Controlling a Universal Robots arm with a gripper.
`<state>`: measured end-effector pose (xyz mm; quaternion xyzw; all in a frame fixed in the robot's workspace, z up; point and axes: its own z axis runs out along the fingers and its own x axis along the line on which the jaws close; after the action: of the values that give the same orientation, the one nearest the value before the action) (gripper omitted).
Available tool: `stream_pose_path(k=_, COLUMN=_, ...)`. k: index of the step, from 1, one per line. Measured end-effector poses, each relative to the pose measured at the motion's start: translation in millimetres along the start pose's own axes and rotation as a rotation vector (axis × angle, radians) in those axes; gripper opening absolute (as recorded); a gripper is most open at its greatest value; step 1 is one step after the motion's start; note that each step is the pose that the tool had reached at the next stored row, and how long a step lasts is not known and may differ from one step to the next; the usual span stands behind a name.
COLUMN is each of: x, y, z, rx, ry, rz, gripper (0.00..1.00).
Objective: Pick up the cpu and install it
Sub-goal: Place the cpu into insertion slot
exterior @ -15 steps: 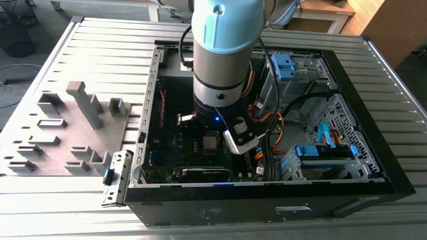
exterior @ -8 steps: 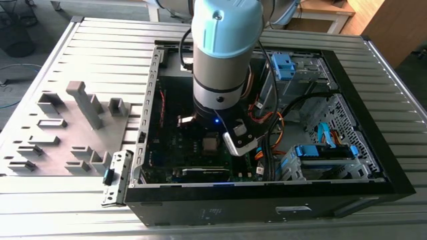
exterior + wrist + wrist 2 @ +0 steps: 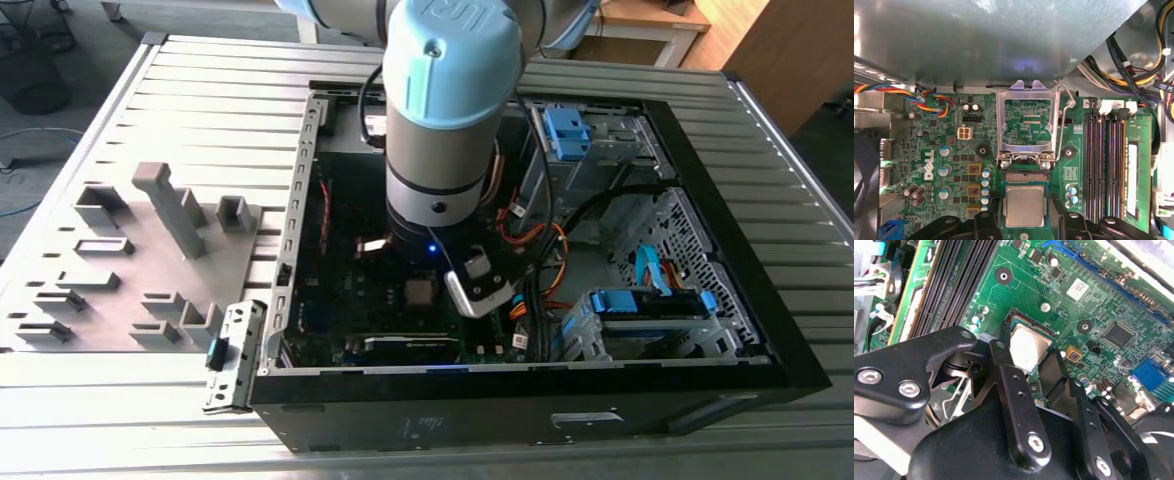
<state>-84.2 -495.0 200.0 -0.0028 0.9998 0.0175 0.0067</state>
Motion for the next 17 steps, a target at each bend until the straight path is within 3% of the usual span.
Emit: stream_pose_path(k=17, x=-0.3, y=-0.3, z=6.9, rx=0.0005, ry=-0.0009, rz=0.0, gripper=0.47)
